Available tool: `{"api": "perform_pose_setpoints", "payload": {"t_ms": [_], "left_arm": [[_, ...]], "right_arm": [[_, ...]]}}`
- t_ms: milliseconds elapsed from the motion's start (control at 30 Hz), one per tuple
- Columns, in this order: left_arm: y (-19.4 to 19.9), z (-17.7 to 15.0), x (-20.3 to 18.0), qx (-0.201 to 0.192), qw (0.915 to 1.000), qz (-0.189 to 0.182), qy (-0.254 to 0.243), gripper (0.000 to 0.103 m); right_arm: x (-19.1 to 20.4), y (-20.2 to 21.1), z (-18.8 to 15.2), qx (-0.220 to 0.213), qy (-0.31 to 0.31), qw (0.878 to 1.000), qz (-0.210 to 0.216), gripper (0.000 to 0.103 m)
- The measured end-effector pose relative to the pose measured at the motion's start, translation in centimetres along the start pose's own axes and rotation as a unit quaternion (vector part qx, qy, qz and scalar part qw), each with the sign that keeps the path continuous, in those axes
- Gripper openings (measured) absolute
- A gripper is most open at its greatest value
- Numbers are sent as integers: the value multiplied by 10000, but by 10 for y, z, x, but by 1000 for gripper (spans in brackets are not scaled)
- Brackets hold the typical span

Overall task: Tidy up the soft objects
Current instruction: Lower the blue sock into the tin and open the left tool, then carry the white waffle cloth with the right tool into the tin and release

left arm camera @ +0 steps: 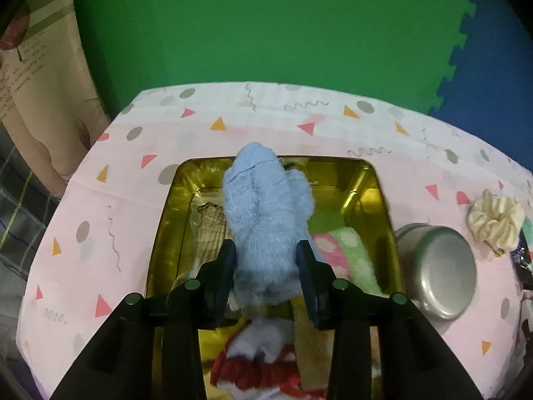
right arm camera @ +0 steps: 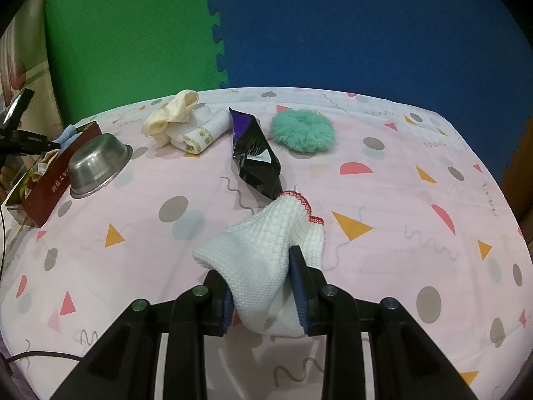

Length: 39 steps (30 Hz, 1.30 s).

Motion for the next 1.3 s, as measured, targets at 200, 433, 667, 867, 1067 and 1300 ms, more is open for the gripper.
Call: {"api": "perform_pose_setpoints", "payload": {"t_ms": [200,433,667,867,1067,1300], "left_arm": [[36,-18,-8,-412,9990,81,-161,48],[61,-49,-9,-655,9973,279,-169,54],[63,-70,0,-550,9982,215,-38,59],[68,-86,14,-549,9979,263,216,61],[74,-101,29,-540,9972,105,512,63],[78,-100,40,-619,9959,146,646,65]], "right_arm": [[-1,0,0,-3,-20,10000,27,30],[0,2,0,-30,9,10000,-27,28],[3,3,2,43,85,9998,-159,28],[10,5,6,129,58,9997,-223,28],[29,12,17,113,151,9997,-132,28],[65,15,30,131,320,9992,179,28]]}}
Point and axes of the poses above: each gripper's, at about its wrist camera, not at the fingertips, and y roughly against the way its jaws point, x to its left, z to its top, the point moved 3 cm from there along -y, roughly the way its jaws point, and after that the axes turned 3 degrees about y, right-handed, at the moved point
